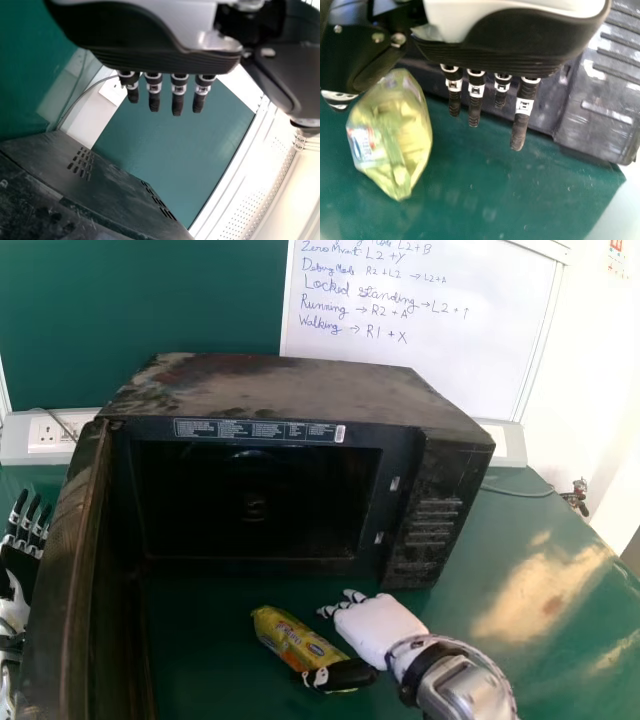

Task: Put biscuit inside oven

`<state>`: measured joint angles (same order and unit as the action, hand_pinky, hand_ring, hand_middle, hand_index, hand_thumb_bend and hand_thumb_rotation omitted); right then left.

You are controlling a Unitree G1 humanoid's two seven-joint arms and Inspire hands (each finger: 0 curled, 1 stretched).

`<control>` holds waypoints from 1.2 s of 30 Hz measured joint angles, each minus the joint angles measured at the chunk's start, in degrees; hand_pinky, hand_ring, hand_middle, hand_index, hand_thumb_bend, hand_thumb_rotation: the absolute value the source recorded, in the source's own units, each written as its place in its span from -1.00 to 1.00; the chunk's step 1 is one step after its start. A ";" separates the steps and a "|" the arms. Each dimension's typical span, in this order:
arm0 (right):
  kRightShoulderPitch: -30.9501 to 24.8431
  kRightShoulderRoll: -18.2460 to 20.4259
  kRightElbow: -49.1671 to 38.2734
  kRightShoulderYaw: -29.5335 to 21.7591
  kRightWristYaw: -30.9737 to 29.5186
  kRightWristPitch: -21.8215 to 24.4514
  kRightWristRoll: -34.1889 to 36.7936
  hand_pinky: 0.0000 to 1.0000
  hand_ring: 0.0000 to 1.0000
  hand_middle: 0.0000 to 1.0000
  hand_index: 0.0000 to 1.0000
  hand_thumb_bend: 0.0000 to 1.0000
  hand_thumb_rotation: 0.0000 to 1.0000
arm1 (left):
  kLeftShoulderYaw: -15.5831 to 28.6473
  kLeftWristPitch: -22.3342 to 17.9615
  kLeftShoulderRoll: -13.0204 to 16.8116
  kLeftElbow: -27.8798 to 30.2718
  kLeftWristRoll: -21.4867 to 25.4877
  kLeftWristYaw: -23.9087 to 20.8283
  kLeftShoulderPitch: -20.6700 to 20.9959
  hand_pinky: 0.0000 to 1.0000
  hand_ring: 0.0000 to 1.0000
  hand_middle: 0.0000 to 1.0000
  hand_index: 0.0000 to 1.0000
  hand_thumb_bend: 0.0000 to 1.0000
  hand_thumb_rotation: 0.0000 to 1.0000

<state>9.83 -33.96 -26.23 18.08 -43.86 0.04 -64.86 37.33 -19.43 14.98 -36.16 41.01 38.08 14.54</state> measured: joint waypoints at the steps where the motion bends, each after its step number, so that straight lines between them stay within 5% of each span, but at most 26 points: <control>1: -0.03 0.18 0.02 0.36 -0.07 0.04 -0.56 0.14 0.63 0.76 0.84 1.00 0.25 | 0.00 0.00 -0.02 0.02 0.00 -0.04 0.01 -0.31 0.14 0.42 0.76 -0.78 -1.00; 18: -1.35 1.93 0.14 1.92 0.42 0.13 -3.92 0.15 0.61 0.76 0.83 1.00 0.12 | -0.07 0.27 -0.19 0.59 -0.23 -0.11 -0.34 -0.16 0.20 0.44 0.78 -0.79 -1.00; 36: -0.38 2.41 0.35 2.80 -2.27 0.29 -3.84 0.23 0.66 0.79 0.85 1.00 0.04 | -0.02 0.45 -0.23 0.54 -0.38 -0.04 -0.57 -0.30 0.15 0.41 0.75 -0.78 -1.00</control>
<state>9.44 -31.54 -25.87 20.88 -46.13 0.32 -68.70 37.31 -18.98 14.74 -35.62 40.63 38.04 13.97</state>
